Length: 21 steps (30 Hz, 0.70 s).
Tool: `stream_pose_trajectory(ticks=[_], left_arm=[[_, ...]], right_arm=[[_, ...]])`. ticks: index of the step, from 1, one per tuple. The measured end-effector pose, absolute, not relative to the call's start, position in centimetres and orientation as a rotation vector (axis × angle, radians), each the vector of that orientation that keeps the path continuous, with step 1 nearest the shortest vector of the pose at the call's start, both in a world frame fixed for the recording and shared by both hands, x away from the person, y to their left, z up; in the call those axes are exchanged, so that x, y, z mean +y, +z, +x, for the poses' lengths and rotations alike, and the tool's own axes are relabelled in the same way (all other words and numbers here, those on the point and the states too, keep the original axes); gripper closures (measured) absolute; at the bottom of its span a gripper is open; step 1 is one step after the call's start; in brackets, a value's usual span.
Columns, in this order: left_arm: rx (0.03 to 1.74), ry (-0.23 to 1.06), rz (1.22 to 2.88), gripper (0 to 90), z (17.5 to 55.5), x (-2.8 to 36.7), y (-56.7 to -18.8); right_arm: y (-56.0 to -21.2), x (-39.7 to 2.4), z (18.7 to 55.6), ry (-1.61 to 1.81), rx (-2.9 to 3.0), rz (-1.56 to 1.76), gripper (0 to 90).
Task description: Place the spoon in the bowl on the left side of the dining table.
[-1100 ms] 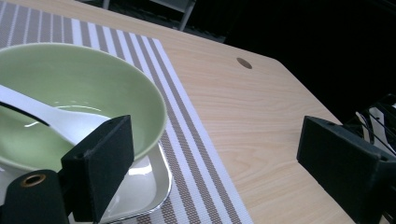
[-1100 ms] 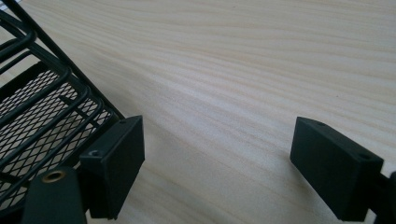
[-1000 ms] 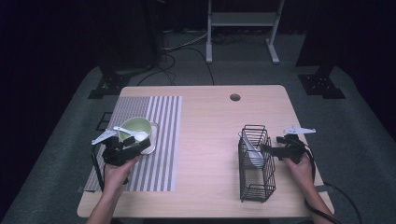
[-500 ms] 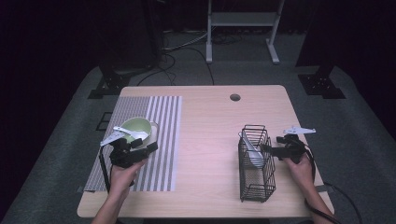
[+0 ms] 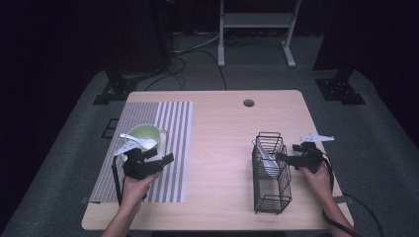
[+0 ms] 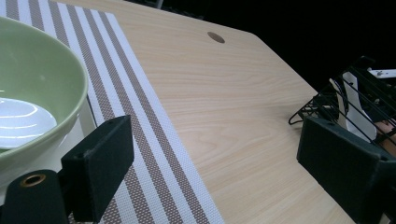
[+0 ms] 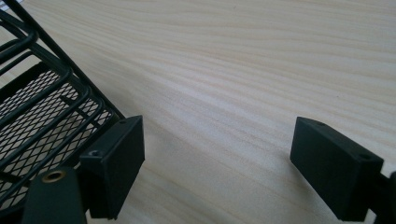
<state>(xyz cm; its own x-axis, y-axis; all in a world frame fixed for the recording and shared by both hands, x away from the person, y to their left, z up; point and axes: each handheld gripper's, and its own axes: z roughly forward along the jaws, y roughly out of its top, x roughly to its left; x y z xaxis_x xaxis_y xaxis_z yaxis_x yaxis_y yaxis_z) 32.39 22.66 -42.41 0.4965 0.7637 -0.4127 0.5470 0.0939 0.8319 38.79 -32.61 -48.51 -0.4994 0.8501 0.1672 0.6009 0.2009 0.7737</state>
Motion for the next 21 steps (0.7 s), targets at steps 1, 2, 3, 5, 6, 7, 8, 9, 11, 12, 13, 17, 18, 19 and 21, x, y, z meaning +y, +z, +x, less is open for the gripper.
stream_pose_trajectory(ticks=[1,2,3,5,6,7,8,9,11,12,13,17,18,19,21], left_arm=[[1.162,0.231,1.577,10.0,32.4,22.6,-42.4],[1.16,0.228,1.58,10.0,32.3,22.5,-42.4],[1.156,0.231,1.587,9.9,32.3,22.5,-42.4],[1.154,0.226,1.585,10.0,32.3,22.3,-42.5],[1.154,0.225,1.584,10.0,32.3,22.2,-42.5],[1.153,0.221,1.585,10.0,32.2,22.1,-42.5],[1.153,0.221,1.589,10.0,32.2,22.1,-42.6],[1.151,0.216,1.593,9.9,32.2,22.0,-42.6],[1.15,0.214,1.593,10.0,32.2,21.8,-42.7],[1.146,0.212,1.598,10.0,32.2,21.8,-42.7],[1.142,0.213,1.603,10.0,32.2,21.7,-42.8],[1.134,0.212,1.618,10.0,32.1,21.4,-42.9],[1.134,0.209,1.617,10.0,32.1,21.3,-43.0],[1.132,0.208,1.62,10.0,32.0,21.3,-43.0],[1.13,0.207,1.626,10.0,32.0,21.2,-43.1]], right_arm=[[-48.5,-32.6,38.8,1.191,2.184,1.371,16.7],[-48.5,-32.6,38.8,1.19,2.184,1.37,16.7],[-48.5,-32.6,38.8,1.189,2.185,1.369,16.7],[-48.5,-32.6,38.8,1.189,2.185,1.37,16.7],[-48.5,-32.6,38.8,1.189,2.185,1.369,16.7],[-48.5,-32.6,38.8,1.19,2.185,1.37,16.7],[-48.5,-32.6,38.8,1.19,2.185,1.37,16.7],[-48.5,-32.6,38.8,1.19,2.185,1.37,16.7],[-48.5,-32.6,38.8,1.189,2.185,1.37,16.7],[-48.5,-32.6,38.8,1.189,2.185,1.371,16.7],[-48.5,-32.6,38.8,1.19,2.185,1.37,16.7],[-48.5,-32.6,38.8,1.19,2.185,1.37,16.7],[-48.5,-32.6,38.8,1.19,2.184,1.37,16.7],[-48.5,-32.6,38.8,1.19,2.184,1.37,16.7],[-48.5,-32.6,38.8,1.19,2.185,1.371,16.7]])
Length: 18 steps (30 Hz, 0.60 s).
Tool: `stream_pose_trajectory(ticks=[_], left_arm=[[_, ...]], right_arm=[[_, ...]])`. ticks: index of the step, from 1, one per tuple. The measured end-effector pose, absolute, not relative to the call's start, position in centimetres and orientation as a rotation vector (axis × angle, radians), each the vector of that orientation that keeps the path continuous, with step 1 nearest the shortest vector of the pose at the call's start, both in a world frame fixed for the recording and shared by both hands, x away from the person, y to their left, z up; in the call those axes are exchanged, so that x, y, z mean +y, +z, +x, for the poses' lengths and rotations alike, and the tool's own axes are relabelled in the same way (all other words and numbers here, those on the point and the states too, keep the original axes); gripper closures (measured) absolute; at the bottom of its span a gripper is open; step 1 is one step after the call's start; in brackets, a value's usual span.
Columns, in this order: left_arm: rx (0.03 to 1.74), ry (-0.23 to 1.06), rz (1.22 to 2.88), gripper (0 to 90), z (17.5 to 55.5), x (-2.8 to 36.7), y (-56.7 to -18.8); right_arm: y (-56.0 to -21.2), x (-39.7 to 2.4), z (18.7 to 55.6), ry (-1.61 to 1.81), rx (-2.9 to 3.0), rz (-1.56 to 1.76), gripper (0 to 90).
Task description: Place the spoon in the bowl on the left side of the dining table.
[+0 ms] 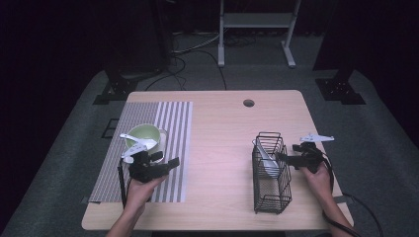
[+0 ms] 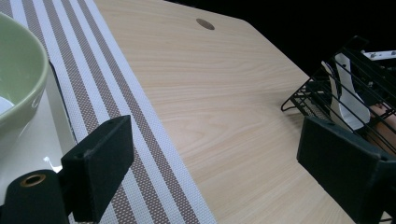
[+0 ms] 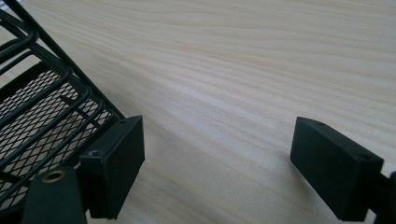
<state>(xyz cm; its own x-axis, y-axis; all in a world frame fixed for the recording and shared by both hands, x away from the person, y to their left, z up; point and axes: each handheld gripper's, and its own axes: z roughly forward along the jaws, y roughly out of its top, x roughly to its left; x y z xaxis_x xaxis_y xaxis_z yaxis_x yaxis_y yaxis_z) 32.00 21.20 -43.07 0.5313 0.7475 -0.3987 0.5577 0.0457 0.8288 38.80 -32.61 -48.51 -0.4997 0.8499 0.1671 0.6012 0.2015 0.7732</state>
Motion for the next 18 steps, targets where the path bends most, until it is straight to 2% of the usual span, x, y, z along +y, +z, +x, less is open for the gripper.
stream_pose_trajectory(ticks=[18], left_arm=[[1.118,0.173,1.663,10.0,31.68,20.27,-44.07]], right_arm=[[-48.49,-32.63,38.76,1.194,2.182,1.371,16.7]])
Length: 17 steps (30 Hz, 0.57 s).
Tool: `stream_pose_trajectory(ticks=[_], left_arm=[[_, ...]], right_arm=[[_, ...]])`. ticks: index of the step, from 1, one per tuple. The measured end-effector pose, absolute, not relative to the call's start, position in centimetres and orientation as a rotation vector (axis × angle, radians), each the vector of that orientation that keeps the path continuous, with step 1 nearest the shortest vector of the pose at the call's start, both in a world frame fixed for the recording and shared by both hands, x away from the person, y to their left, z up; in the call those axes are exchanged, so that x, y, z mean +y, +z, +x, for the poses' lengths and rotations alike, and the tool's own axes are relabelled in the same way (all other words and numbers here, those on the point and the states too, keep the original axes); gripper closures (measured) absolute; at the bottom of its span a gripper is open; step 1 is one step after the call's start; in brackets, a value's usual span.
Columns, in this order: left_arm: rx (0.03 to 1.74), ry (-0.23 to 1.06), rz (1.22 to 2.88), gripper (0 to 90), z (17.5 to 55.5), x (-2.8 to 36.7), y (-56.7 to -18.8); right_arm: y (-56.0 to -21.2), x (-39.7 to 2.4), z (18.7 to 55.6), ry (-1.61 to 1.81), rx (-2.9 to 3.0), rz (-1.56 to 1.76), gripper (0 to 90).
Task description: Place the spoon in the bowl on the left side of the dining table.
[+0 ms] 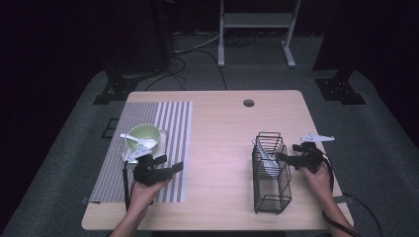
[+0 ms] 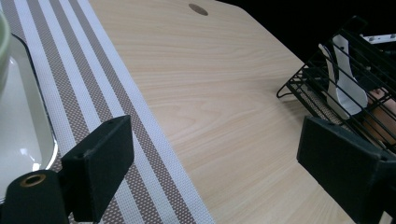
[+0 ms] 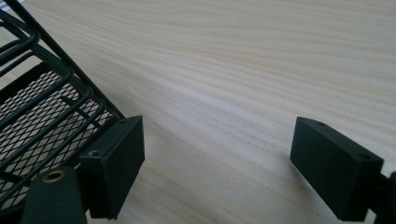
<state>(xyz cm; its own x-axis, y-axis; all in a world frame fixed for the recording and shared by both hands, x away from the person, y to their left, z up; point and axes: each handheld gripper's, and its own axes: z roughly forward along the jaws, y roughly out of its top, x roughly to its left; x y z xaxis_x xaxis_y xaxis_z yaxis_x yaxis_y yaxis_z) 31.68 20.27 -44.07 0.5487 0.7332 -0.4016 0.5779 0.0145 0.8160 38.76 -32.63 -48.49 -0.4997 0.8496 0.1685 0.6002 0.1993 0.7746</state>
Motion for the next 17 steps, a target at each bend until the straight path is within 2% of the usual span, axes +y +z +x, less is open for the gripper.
stream_pose_trajectory(ticks=[17], left_arm=[[1.076,0.179,1.741,10.0,31.0,18.9,-44.9]], right_arm=[[-48.5,-32.7,38.8,1.204,2.182,1.371,16.7]])
